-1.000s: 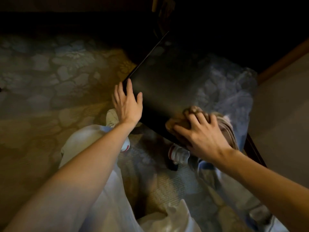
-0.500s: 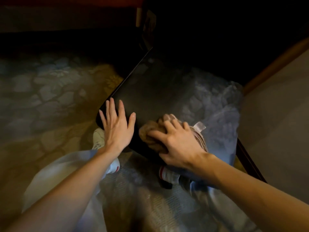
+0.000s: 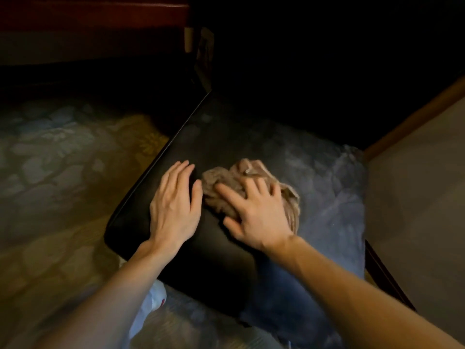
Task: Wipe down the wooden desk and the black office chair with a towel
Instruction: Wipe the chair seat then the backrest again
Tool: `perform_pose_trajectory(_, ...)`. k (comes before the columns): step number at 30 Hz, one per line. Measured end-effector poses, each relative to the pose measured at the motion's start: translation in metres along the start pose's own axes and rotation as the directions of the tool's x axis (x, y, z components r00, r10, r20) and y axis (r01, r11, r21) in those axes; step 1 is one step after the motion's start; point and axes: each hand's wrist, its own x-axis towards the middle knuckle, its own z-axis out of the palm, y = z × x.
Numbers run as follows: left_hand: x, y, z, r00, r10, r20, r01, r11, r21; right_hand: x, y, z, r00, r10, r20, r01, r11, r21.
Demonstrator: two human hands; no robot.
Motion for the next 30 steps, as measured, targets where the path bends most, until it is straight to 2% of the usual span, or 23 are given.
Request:
perform_pose_trajectory(2, 0.001, -0.001, 0.002, 1.000, 0.015, 0.006, -0.015, 1.000, 0.023, 0.026, 0.033, -0.003, 0.991, 0.134, -0.015, -0.135, 0.991, -0.027)
perform_pose_trajectory(4, 0.004, -0.003, 0.003, 1.000, 0.017, 0.022, -0.018, 0.999, 0.044, 0.057, 0.068, -0.008, 0.969, 0.247, 0.028, -0.245, 0.967, -0.065)
perform_pose_trajectory(6, 0.006, -0.005, 0.001, 0.999, 0.013, 0.040, -0.015, 0.998, 0.063, 0.084, 0.097, -0.017, 0.967, 0.256, 0.014, -0.254, 0.963, -0.087)
perform_pose_trajectory(10, 0.014, -0.006, -0.001, 0.998, 0.002, 0.066, -0.008, 0.996, 0.090, 0.130, 0.133, -0.032, 0.956, 0.225, -0.188, -0.238, 0.970, -0.047)
perform_pose_trajectory(11, 0.014, -0.007, -0.001, 0.998, 0.010, 0.063, -0.016, 0.995, 0.097, 0.137, 0.141, -0.031, 0.957, 0.231, -0.177, -0.245, 0.968, -0.061)
perform_pose_trajectory(13, 0.015, -0.008, 0.000, 0.998, 0.018, 0.061, -0.024, 0.994, 0.108, 0.147, 0.156, -0.019, 0.964, 0.263, -0.046, -0.266, 0.960, -0.090)
perform_pose_trajectory(15, 0.017, -0.009, 0.000, 0.998, 0.026, 0.056, -0.032, 0.994, 0.105, 0.146, 0.165, -0.001, 0.942, 0.330, 0.056, -0.329, 0.944, -0.032)
perform_pose_trajectory(16, 0.017, -0.010, 0.000, 0.998, 0.030, 0.052, -0.036, 0.994, 0.101, 0.145, 0.167, 0.004, 0.933, 0.356, 0.050, -0.357, 0.934, 0.020)
perform_pose_trajectory(18, 0.017, -0.009, 0.001, 0.998, 0.037, 0.047, -0.041, 0.995, 0.096, 0.143, 0.163, 0.006, 0.928, 0.373, 0.014, -0.373, 0.924, 0.084)
perform_pose_trajectory(22, 0.017, -0.003, 0.002, 0.999, 0.031, 0.025, -0.034, 0.994, 0.108, 0.123, 0.132, -0.004, 0.943, 0.333, 0.008, -0.332, 0.939, 0.093)
perform_pose_trajectory(30, 0.006, -0.003, 0.001, 0.995, 0.090, -0.033, -0.088, 0.993, 0.082, 0.005, -0.002, -0.004, 0.985, 0.158, 0.062, -0.169, 0.943, 0.287)
